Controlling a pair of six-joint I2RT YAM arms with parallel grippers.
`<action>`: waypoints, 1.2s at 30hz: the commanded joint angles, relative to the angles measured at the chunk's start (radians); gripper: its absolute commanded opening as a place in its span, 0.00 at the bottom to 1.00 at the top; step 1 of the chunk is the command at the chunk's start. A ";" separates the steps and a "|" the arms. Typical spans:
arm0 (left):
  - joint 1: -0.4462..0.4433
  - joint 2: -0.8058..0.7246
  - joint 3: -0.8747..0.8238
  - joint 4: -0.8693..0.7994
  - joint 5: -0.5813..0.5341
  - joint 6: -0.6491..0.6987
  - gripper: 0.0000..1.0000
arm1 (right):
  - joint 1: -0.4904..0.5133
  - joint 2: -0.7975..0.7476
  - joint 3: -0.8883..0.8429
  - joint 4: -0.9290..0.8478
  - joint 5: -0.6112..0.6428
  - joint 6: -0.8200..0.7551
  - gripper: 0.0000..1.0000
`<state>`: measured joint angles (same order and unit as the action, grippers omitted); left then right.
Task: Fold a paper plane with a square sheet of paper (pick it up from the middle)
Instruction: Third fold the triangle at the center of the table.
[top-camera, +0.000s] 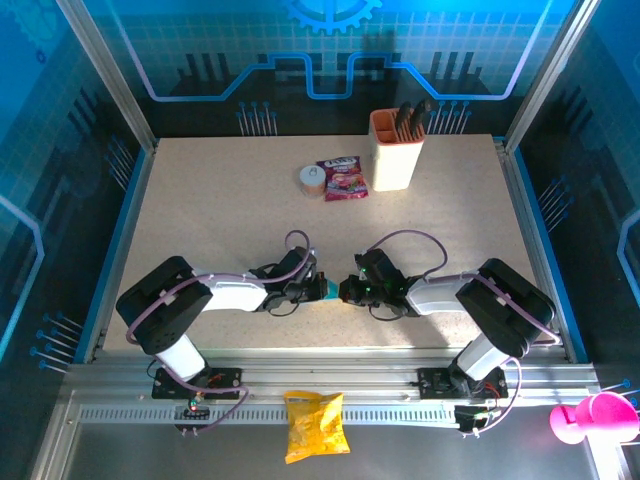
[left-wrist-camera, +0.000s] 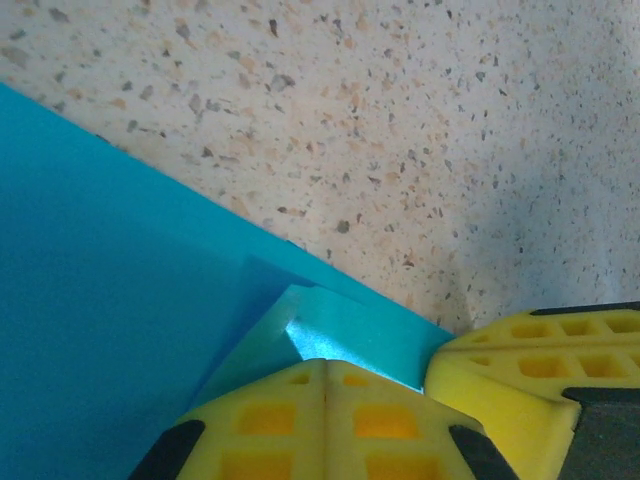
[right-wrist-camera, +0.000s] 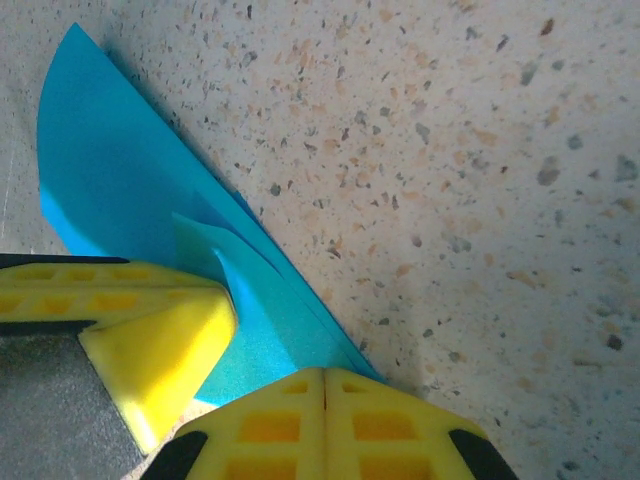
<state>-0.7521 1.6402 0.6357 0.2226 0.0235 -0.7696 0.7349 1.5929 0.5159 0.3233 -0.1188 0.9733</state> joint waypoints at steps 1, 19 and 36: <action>0.038 -0.043 -0.038 -0.032 -0.046 -0.002 0.00 | 0.007 0.056 -0.061 -0.189 0.049 0.022 0.00; 0.168 -0.417 -0.162 -0.241 0.100 -0.048 0.05 | 0.107 -0.148 -0.171 -0.172 0.147 0.355 0.00; -0.012 -0.518 -0.241 -0.239 0.023 -0.412 0.40 | 0.043 -0.190 0.105 -0.335 -0.066 -0.201 0.00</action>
<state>-0.7307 1.1328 0.4091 0.0029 0.0975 -1.0767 0.7841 1.3594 0.6048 0.0189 -0.1070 0.8757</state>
